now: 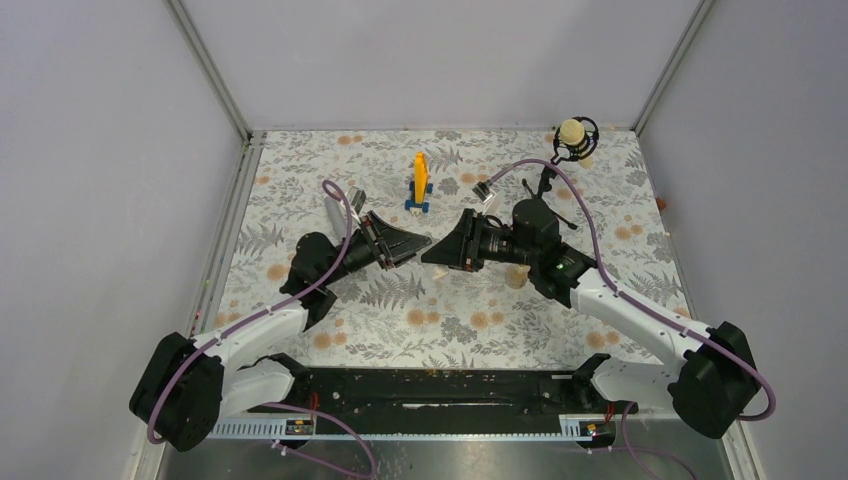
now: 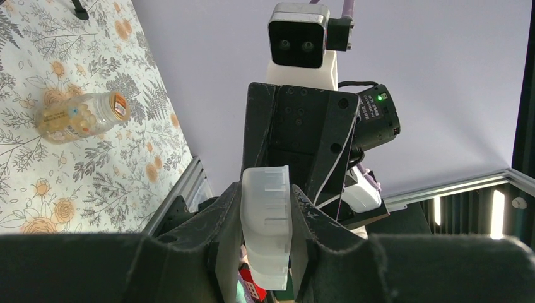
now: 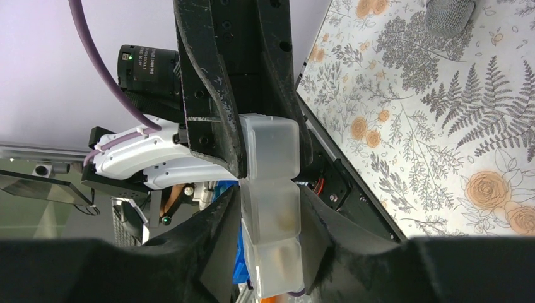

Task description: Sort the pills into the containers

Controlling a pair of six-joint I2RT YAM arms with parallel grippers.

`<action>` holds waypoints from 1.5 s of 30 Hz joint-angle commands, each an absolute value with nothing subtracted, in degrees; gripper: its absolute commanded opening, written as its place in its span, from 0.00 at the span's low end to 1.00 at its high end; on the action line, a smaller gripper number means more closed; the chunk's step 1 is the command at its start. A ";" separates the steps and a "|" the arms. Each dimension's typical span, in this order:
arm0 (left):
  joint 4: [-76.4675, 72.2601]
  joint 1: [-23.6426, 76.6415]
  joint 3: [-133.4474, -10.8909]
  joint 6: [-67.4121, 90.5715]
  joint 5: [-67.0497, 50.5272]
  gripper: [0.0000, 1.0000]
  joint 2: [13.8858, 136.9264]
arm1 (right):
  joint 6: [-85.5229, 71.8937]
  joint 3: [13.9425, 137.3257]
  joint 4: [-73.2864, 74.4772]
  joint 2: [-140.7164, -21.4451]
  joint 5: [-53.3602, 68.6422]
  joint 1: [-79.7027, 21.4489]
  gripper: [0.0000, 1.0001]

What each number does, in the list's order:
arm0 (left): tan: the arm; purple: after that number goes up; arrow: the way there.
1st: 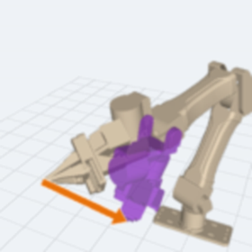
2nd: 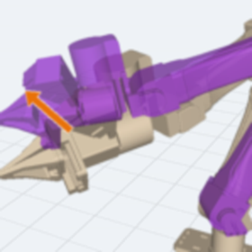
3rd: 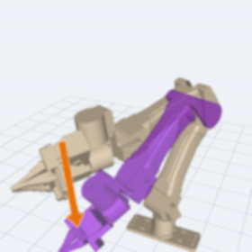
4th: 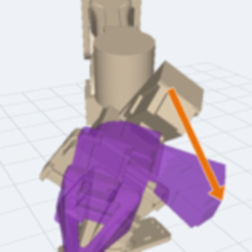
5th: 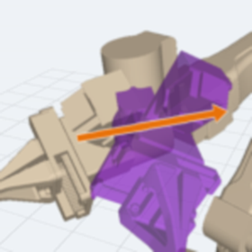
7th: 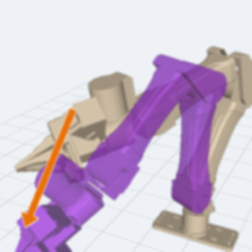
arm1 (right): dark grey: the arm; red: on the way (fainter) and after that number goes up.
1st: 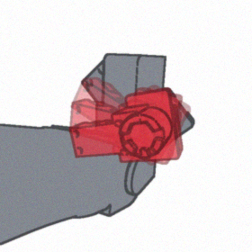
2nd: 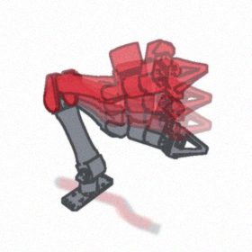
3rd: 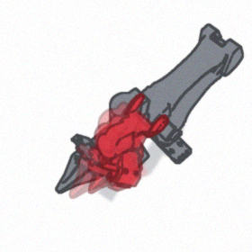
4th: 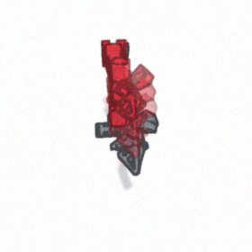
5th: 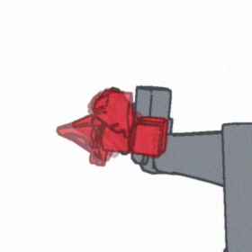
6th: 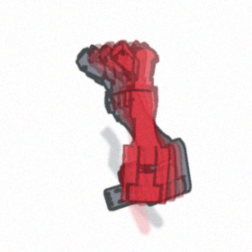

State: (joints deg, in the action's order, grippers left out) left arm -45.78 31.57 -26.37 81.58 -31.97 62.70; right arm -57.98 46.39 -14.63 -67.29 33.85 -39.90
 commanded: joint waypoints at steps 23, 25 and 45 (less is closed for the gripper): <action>-39.77 41.31 -35.85 59.65 -22.57 0.00 87.56 | -35.58 46.37 25.19 -42.96 -11.39 -39.29 0.86; -41.77 42.61 -37.16 59.74 -19.83 0.00 92.68 | -35.38 45.86 25.76 -41.79 -11.97 -39.29 0.86; -43.45 48.08 -37.49 61.57 -3.48 0.75 104.62 | -35.47 46.31 30.20 -41.96 -15.65 -39.31 0.87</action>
